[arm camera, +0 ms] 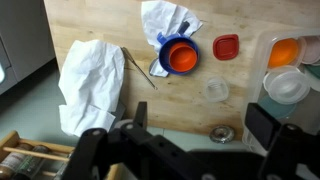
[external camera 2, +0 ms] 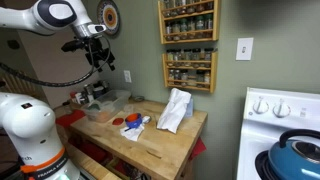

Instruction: Move the small clear lunch box a little to the right, pick up the red lunch box lid and put it on the small clear lunch box

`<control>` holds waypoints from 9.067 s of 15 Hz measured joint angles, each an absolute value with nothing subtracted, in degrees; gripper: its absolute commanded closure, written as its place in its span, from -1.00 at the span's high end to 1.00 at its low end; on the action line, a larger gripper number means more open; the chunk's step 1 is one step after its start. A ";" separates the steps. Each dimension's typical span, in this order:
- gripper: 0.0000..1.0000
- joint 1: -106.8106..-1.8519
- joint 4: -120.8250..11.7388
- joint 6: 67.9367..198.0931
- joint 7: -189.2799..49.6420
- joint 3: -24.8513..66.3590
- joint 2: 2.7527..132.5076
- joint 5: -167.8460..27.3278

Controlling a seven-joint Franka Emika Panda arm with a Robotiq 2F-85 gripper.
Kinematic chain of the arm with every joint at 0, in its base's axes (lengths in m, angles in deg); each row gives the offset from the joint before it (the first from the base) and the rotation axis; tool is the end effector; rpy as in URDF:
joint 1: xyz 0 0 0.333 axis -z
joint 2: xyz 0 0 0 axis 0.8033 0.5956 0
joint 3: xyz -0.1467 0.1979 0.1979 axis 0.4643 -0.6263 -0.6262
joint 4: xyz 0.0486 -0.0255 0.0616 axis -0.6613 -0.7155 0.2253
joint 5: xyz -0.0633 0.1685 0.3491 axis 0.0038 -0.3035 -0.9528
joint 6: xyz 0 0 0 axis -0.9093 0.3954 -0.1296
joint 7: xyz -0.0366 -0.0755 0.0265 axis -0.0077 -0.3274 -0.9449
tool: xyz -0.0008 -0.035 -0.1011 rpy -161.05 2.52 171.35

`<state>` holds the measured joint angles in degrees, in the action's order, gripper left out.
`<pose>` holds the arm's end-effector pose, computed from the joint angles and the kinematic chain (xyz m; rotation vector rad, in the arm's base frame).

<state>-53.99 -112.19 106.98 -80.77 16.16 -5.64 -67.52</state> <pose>0.2817 -0.0008 0.5557 2.9887 0.2195 0.3941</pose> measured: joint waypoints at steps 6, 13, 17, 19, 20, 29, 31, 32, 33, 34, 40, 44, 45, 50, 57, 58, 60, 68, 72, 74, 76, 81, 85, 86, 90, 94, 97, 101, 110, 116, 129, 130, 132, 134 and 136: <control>1.00 -54.66 -112.33 109.05 -80.42 15.83 -4.21 -68.42; 1.00 -56.38 -115.01 132.61 -69.10 8.47 15.94 -70.79; 1.00 -54.93 -113.03 140.22 -64.79 5.48 29.71 -66.69; 1.00 -54.37 -110.46 140.75 -64.53 5.49 35.79 -64.55; 1.00 -54.23 -109.13 140.78 -64.52 5.60 38.45 -64.02; 0.70 -55.06 -99.67 140.80 -66.46 8.19 55.33 -64.24; 0.22 -55.07 -98.35 140.91 -67.82 8.94 57.43 -64.85; 0.02 -55.07 -97.77 141.07 -68.34 9.27 58.31 -65.22; -0.12 -55.07 -97.22 141.34 -69.17 9.56 59.14 -65.98; -0.26 -55.07 -96.78 141.50 -69.94 9.78 59.80 -66.77; -1.00 -55.06 -95.37 141.52 -74.63 10.46 62.00 -69.82; -0.99 -55.06 -95.11 141.51 -75.04 11.03 61.89 -69.86; -0.99 -55.03 -94.72 141.51 -75.04 11.53 61.78 -69.77; -0.99 -54.13 -91.60 141.50 -74.09 15.31 61.28 -69.78; -0.46 -54.09 -90.82 141.41 -68.39 17.40 62.94 -69.12; -0.43 -54.17 -90.82 141.20 -67.89 17.39 63.18 -69.13; -0.15 -54.34 -90.81 141.12 -67.06 17.39 63.44 -69.07; 0.54 -56.02 -90.55 130.42 -47.88 17.74 55.40 -66.25; 0.73 -56.43 -91.91 127.45 -43.97 17.56 52.23 -66.25; 0.93 -56.43 -92.14 127.45 -43.89 17.57 52.24 -66.25; 1.00 -56.41 -92.23 127.45 -43.87 17.55 52.25 -66.25; 1.00 -56.56 -93.85 127.48 -35.21 16.21 52.12 -69.96; 1.00 -57.11 -99.41 128.57 -23.90 14.43 50.79 -74.42; 1.00 -57.21 -100.97 129.09 -21.68 14.03 50.43 -76.02; 1.00 -57.49 -107.70 136.28 -18.37 12.66 49.37 -84.75; 1.00 -58.56 -113.62 146.00 -20.77 11.63 49.02 -95.64; 1.00 -59.06 -116.23 148.02 -21.11 10.94 49.12 -98.92; 1.00 -59.63 -117.27 148.07 -21.32 10.56 49.70 -102.26; 1.00 -60.14 -117.12 153.82 -23.99 10.09 53.88 -110.81; 1.00 -60.14 -116.30 157.36 -29.82 9.66 56.94 -118.06; -0.03 -60.09 -115.78 159.13 -35.51 9.15 58.48 -123.08; -0.03 -60.11 -115.78 159.12 -35.45 9.22 58.22 -122.69; -0.03 -60.12 -115.78 159.12 -34.70 9.63 57.75 -120.83; -0.03 -60.12 -115.79 158.73 -32.16 10.52 57.10 -116.31; -0.03 -60.08 -115.77 157.35 -28.58 11.73 56.04 -109.97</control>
<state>-60.08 -115.77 157.35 -28.58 11.73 56.04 -109.97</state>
